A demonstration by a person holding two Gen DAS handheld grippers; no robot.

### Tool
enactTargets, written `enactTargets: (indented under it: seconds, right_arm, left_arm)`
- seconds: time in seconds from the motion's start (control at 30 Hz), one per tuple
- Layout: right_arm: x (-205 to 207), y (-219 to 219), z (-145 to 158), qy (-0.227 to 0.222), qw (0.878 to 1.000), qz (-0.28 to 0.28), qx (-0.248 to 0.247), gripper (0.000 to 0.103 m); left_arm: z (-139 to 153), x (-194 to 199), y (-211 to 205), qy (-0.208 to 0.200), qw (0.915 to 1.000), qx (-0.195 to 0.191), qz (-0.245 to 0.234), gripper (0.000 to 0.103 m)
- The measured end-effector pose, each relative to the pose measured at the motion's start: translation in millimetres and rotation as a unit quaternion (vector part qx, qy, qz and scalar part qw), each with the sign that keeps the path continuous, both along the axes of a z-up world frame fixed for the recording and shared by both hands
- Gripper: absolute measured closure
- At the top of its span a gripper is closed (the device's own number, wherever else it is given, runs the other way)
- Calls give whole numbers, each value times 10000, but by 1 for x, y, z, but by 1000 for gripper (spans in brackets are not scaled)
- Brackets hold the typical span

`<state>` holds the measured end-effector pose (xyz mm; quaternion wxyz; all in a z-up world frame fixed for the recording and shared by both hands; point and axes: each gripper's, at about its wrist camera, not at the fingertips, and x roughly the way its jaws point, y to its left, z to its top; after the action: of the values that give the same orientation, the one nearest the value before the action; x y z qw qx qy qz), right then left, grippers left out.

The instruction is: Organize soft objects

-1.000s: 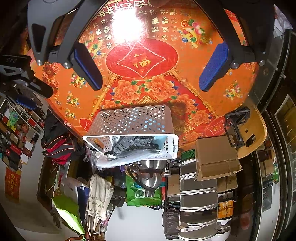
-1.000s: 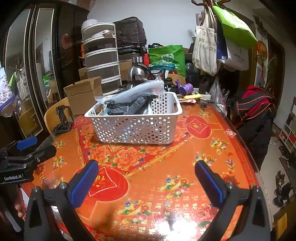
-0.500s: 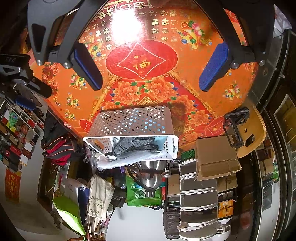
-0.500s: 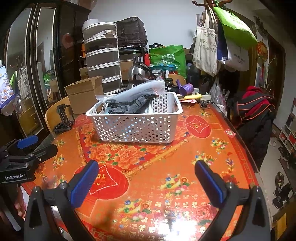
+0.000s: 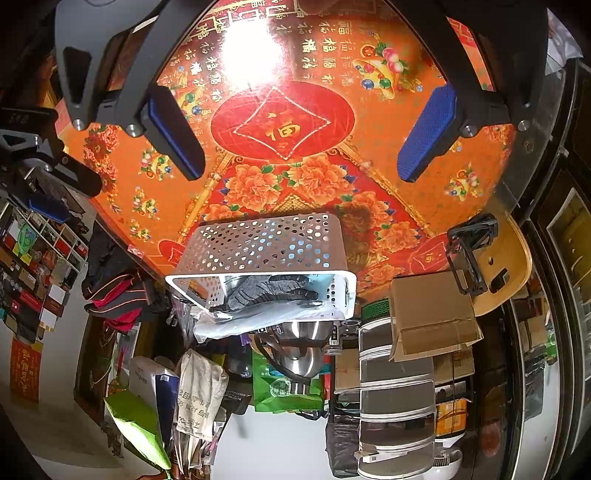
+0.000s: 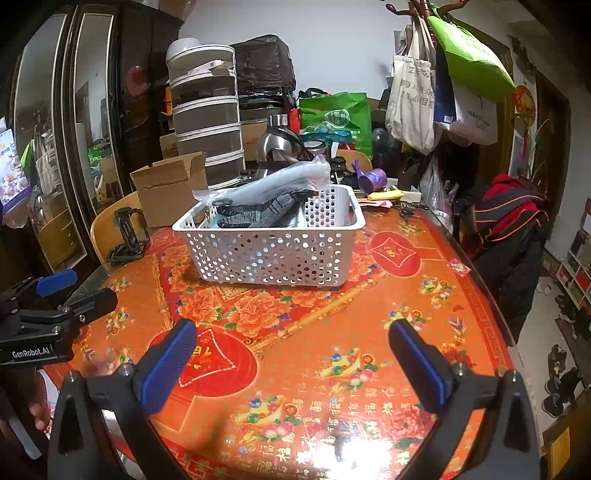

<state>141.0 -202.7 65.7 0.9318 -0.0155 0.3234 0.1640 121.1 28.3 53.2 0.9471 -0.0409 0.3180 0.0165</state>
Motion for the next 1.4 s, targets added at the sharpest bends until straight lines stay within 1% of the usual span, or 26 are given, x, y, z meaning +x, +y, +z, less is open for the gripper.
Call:
enactTargets:
  seconds: [1.03, 1.4]
  right_arm:
    - [0, -1, 1, 15, 10000, -7, -19, 0]
    - [-1, -2, -1, 6, 10000, 26, 65, 0]
  left_arm:
    - [-2, -1, 0, 4, 10000, -2, -49, 0]
    - [-2, -3, -1, -32, 10000, 27, -90, 0]
